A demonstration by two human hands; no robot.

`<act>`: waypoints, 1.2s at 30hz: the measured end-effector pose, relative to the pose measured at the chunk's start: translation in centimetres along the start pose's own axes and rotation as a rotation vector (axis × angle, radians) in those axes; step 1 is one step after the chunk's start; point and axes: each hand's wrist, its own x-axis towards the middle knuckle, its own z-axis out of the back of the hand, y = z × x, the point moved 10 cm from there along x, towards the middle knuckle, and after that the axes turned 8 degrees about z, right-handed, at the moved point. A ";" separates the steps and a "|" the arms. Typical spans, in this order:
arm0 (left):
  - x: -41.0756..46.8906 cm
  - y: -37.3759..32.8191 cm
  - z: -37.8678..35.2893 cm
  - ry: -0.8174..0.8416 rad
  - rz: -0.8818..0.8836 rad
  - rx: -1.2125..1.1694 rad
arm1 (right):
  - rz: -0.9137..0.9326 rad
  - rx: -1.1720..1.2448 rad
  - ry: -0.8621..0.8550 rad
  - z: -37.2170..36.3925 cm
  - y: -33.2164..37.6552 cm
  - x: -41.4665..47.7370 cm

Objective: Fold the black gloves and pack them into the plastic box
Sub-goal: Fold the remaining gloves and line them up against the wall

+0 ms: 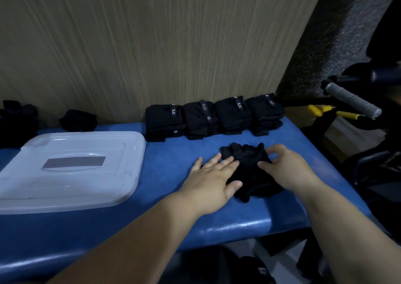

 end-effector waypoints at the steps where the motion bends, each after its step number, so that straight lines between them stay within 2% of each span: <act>1: 0.7 -0.8 -0.3 0.009 -0.004 0.008 | -0.016 -0.035 -0.014 0.6 -0.8 0.1; 11: 2.3 -2.6 -0.5 0.012 0.022 0.054 | -0.073 -0.200 -0.090 2.7 -2.7 0.8; 15: 1.2 -1.0 1.4 -0.049 0.053 0.045 | 0.107 -0.177 -0.253 3.6 1.3 0.4; 17: 0.2 1.5 3.4 -0.112 0.121 0.079 | 0.236 -0.110 -0.270 2.8 4.1 0.0; 20: -2.2 6.6 6.5 -0.187 0.245 0.113 | 0.366 0.021 -0.134 -0.5 7.8 -0.3; 25: -6.8 14.0 8.1 -0.191 0.440 0.096 | 0.528 -0.003 0.056 -6.8 13.2 -1.2; 29: -9.6 19.0 8.6 -0.285 0.541 -0.040 | 0.576 0.012 0.119 -10.9 16.7 -1.6; 36: -12.8 26.2 12.0 -0.468 0.607 -0.155 | 0.550 0.324 0.137 -15.9 22.2 -1.6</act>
